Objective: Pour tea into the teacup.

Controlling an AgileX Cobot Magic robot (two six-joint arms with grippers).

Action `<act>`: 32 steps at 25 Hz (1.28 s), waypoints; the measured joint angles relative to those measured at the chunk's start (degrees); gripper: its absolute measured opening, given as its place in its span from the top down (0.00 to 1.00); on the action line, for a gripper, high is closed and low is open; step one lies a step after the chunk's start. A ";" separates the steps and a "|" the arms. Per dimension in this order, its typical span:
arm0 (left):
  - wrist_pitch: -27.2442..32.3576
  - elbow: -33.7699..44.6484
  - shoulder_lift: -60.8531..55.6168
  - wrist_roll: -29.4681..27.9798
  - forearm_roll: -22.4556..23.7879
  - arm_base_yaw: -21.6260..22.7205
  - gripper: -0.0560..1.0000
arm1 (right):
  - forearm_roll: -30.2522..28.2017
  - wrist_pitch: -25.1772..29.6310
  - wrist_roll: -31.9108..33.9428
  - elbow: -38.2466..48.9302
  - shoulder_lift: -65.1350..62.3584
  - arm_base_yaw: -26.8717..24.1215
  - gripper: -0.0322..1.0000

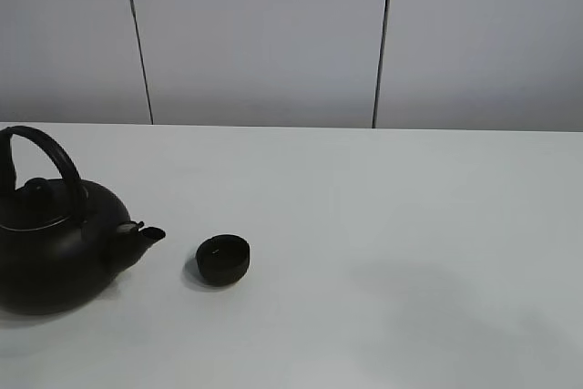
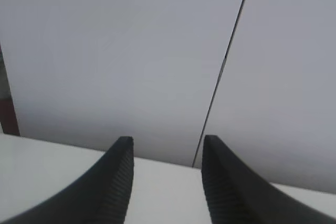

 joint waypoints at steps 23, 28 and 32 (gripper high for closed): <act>59.73 -20.31 -11.38 41.39 -21.61 10.77 0.65 | 0.00 0.00 0.00 0.00 0.00 0.00 0.50; 61.98 -20.31 -20.21 41.03 -25.66 13.22 0.65 | 0.00 -0.02 0.00 0.00 0.00 0.00 0.50; 67.71 -20.65 -32.01 42.57 -32.13 13.22 0.65 | 0.00 -0.02 0.00 0.00 0.00 0.00 0.50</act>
